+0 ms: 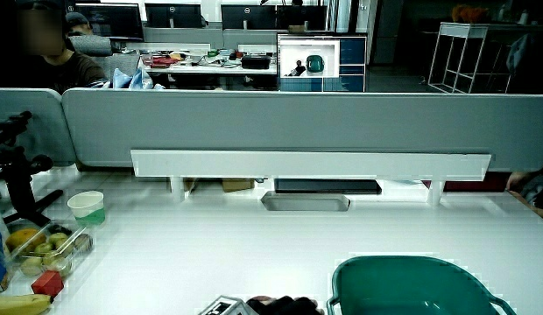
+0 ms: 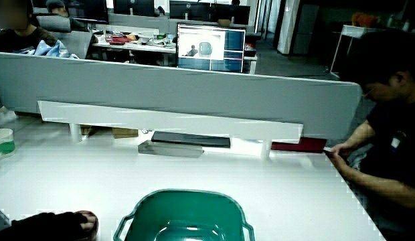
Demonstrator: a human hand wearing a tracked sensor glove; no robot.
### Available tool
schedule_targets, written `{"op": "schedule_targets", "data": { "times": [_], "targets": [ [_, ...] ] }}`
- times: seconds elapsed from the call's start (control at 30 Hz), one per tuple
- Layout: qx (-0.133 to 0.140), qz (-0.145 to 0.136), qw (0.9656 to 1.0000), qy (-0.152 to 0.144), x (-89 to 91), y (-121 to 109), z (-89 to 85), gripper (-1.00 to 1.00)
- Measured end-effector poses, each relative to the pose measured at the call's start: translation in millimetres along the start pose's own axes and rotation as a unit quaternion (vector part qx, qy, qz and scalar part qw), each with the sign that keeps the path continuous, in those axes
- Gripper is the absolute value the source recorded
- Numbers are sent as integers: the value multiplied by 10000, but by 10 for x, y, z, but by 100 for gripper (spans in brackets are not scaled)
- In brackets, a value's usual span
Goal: Pick apple from desk
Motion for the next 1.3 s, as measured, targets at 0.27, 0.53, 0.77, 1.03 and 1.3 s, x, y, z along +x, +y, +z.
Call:
{"op": "schedule_targets", "data": {
  "times": [0.27,0.53,0.77,1.03,1.3],
  "targets": [
    [98,710,9972,-221,-304,148,142,0],
    [-85,1161,9930,-215,-488,345,154,0],
    [-367,1548,9869,-283,-610,512,122,0],
    [-589,1805,9816,-201,-710,617,67,0],
    [-773,1911,9783,-213,-761,683,-14,0]
  ]
}}
